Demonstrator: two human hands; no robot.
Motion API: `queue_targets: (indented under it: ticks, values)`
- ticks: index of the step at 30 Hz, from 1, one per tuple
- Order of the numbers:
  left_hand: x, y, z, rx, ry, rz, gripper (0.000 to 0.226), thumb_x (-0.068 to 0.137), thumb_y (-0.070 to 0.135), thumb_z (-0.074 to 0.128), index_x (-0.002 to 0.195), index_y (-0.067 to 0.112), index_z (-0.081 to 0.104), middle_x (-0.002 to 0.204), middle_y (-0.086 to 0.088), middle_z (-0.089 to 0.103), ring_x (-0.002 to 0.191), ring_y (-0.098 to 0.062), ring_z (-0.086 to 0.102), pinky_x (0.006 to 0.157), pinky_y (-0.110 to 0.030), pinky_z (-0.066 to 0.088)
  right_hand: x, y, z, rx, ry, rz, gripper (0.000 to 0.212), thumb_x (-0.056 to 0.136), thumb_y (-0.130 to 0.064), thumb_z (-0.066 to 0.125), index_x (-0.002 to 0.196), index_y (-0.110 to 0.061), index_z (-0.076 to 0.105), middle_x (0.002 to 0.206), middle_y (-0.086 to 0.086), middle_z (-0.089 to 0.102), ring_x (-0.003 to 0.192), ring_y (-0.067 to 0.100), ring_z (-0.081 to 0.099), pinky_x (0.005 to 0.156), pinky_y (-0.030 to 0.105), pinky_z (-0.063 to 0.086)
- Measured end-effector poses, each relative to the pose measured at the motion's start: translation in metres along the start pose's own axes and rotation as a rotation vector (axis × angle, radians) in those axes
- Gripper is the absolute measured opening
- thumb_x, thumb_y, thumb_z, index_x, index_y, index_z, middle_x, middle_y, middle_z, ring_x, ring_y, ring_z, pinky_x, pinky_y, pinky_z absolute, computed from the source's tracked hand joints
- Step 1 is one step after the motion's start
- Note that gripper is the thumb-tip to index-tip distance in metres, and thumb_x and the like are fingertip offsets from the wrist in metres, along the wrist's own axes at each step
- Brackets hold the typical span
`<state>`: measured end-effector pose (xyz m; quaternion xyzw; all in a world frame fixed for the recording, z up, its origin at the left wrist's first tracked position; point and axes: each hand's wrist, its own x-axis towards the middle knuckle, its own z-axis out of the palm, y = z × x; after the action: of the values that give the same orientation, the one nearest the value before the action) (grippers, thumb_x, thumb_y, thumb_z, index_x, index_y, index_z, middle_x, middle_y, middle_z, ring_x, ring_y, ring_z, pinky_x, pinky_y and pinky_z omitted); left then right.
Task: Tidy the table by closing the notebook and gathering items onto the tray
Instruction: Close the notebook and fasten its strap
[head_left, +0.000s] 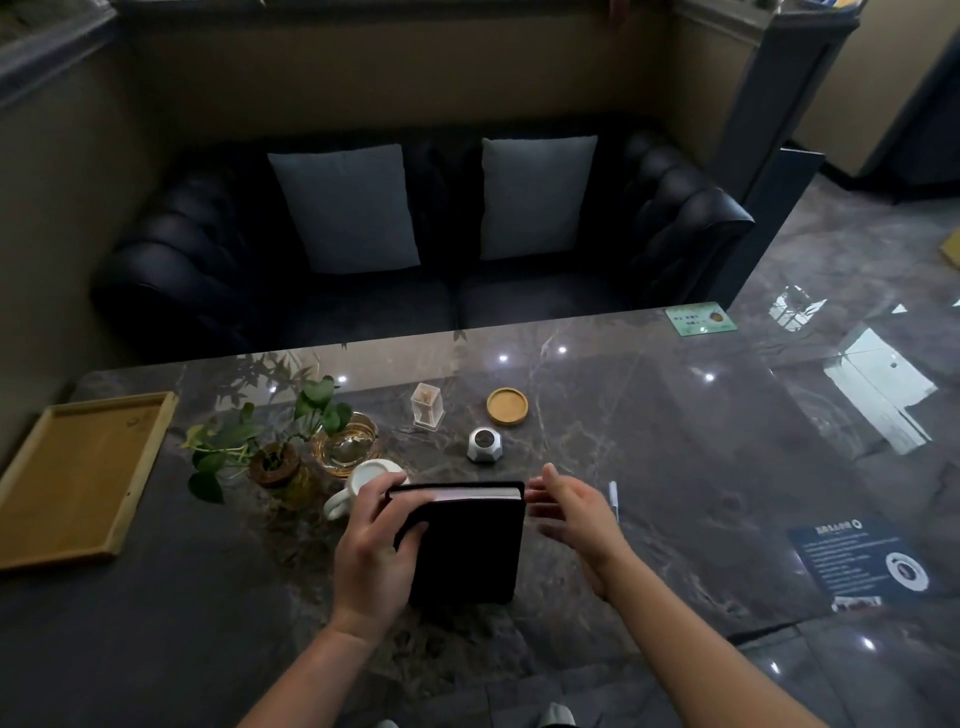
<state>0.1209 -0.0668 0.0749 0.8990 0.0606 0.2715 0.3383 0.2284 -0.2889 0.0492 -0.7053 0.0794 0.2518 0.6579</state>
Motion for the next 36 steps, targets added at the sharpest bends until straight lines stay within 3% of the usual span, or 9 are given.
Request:
queue_targets:
  ticks: [5,10,15,19,21,23,27,32,36]
  values:
    - [0.005,-0.001,0.004,0.004,-0.004,0.018,0.059,0.062,-0.014,0.081,0.101,0.029,0.067,0.116,-0.007,0.062,0.114,-0.009,0.052,0.098,-0.004,0.03,0.027,0.031,-0.063,-0.689,0.43,-0.024,0.017,0.088,-0.035,0.069,0.091,-0.018,0.068,0.087,0.0,0.07,0.087,0.024,0.066,0.071,0.035,0.049]
    - [0.006,-0.001,0.006,-0.012,0.004,0.025,0.061,0.062,-0.017,0.081,0.1,0.028,0.066,0.115,-0.01,0.062,0.112,-0.014,0.054,0.099,-0.006,0.033,0.043,0.053,-0.088,-0.876,0.452,0.094,0.028,0.087,-0.039,0.069,0.102,-0.015,0.065,0.103,0.008,0.07,0.095,0.03,0.065,0.068,0.032,0.043]
    - [0.007,0.002,0.006,-0.021,0.023,0.038,0.058,0.062,-0.018,0.08,0.097,0.027,0.066,0.115,-0.012,0.063,0.11,-0.012,0.056,0.097,-0.011,0.04,0.053,0.063,-0.09,-0.992,0.397,0.121,0.021,0.087,-0.028,0.066,0.101,-0.013,0.065,0.104,0.011,0.069,0.096,0.033,0.064,0.078,0.038,0.053]
    - [0.007,0.007,0.005,0.019,0.024,0.04,0.044,0.07,-0.01,0.077,0.093,0.026,0.064,0.115,-0.014,0.063,0.105,-0.033,0.064,0.079,-0.043,0.057,0.051,0.044,-0.082,-0.822,0.374,0.059,0.022,0.084,-0.024,0.065,0.104,-0.019,0.072,0.102,0.008,0.074,0.097,0.029,0.066,0.075,0.031,0.049]
    - [0.008,0.007,0.005,0.071,0.027,0.074,0.037,0.073,-0.003,0.075,0.092,0.025,0.062,0.114,-0.014,0.064,0.103,-0.033,0.065,0.068,-0.046,0.058,0.04,0.022,-0.071,-0.64,0.348,-0.094,0.013,0.081,-0.021,0.072,0.094,-0.022,0.072,0.089,0.001,0.074,0.089,0.025,0.068,0.067,0.029,0.045]
    - [0.008,0.008,0.006,0.114,0.014,0.068,0.039,0.071,-0.005,0.079,0.09,0.024,0.062,0.113,-0.012,0.064,0.1,-0.032,0.064,0.062,-0.045,0.057,0.024,-0.007,-0.059,-0.445,0.302,-0.261,0.012,0.079,-0.018,0.076,0.083,-0.026,0.068,0.076,-0.005,0.071,0.08,0.023,0.069,0.067,0.034,0.053]
    - [0.011,0.01,0.008,0.135,-0.006,-0.005,0.031,0.069,-0.006,0.081,0.083,0.019,0.069,0.112,-0.008,0.065,0.097,-0.03,0.065,0.063,-0.045,0.055,-0.013,-0.068,-0.033,-0.162,0.187,-0.548,0.017,0.074,-0.029,0.076,0.088,-0.032,0.066,0.083,0.0,0.071,0.075,0.022,0.07,0.07,0.045,0.062]
    - [0.013,0.011,0.004,0.128,-0.031,-0.022,0.027,0.069,-0.006,0.08,0.083,0.016,0.073,0.112,-0.005,0.066,0.096,-0.028,0.066,0.065,-0.043,0.054,-0.029,-0.096,0.006,-0.218,-0.02,-0.72,0.063,0.082,-0.009,0.074,0.131,-0.042,0.051,0.088,-0.001,0.069,0.082,0.02,0.07,0.078,0.032,0.06]
    - [0.013,0.013,0.002,0.106,-0.038,-0.018,0.028,0.07,-0.007,0.077,0.085,0.016,0.072,0.112,-0.007,0.065,0.099,-0.03,0.065,0.06,-0.045,0.056,-0.027,-0.086,0.029,-0.383,-0.04,-0.775,0.08,0.082,-0.005,0.073,0.143,-0.043,0.039,0.083,-0.004,0.067,0.079,0.016,0.069,0.079,0.032,0.059]
